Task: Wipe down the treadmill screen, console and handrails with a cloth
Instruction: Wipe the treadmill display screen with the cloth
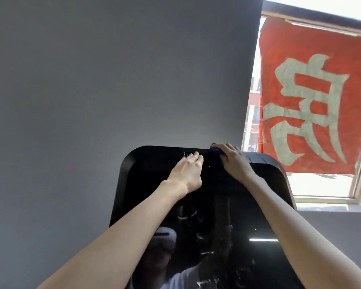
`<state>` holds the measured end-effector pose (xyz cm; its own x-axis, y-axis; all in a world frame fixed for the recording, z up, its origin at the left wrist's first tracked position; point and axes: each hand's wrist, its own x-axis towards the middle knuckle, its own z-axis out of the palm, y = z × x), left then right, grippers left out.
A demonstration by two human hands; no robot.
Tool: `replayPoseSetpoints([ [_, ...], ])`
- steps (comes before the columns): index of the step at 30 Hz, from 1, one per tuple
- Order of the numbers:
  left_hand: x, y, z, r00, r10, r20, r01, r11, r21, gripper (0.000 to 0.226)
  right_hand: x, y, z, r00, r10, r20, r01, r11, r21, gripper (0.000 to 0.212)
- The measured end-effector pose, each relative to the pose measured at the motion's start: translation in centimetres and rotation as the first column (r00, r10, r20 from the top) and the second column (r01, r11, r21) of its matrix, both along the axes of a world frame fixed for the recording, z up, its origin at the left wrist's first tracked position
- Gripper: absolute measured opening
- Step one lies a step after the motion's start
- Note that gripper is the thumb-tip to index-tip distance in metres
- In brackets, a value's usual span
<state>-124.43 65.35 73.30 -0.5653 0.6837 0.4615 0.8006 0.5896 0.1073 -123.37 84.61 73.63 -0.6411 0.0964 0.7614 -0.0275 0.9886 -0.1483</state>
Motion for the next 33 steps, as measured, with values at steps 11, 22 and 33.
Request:
replayPoseSetpoints([
  [11,-0.2,1.8,-0.2,0.984,0.177,-0.021,-0.177,0.984,0.005,0.066,-0.3,1.9,0.2,0.991,-0.132,-0.007,0.132,0.991,-0.01,0.038],
  [22,0.5,2.6,-0.2,0.953,0.297,-0.056,-0.297,0.955,0.013,0.063,2.7,5.6,-2.3,0.995,-0.079,-0.067,0.083,0.995,0.064,0.046],
  [33,0.7,2.6,0.5,0.941,0.333,-0.059,-0.333,0.943,0.018,0.041,4.4,6.6,-2.3,0.991,-0.118,-0.07,0.123,0.991,0.061,0.048],
])
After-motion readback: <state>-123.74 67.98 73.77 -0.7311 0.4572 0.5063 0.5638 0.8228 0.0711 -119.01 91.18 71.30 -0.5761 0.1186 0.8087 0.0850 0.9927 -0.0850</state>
